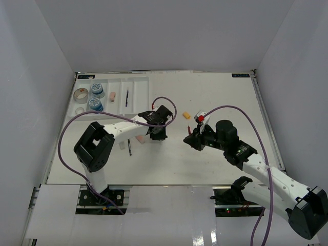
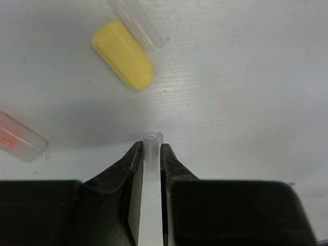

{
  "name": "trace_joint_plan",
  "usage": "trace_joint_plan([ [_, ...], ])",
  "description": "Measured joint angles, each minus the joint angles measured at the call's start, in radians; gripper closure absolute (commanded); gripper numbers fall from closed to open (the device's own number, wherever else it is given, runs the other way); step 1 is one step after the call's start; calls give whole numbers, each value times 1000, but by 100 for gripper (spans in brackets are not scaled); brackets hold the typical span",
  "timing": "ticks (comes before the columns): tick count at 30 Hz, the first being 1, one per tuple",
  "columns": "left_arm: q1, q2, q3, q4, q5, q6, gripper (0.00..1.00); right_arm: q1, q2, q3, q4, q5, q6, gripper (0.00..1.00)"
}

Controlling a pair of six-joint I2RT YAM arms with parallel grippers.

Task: Sort the stationery into containers
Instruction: Pick up the pen cap from the center of the board.

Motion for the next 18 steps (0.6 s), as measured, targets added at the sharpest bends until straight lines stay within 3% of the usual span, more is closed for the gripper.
trace_joint_plan([
  [8,0,-217,1,125,-17,84,100,0,50,10,5,-60,34,92],
  [18,0,-462,-45,454,-18,251,100,45,185,78,108,-117,82,92],
])
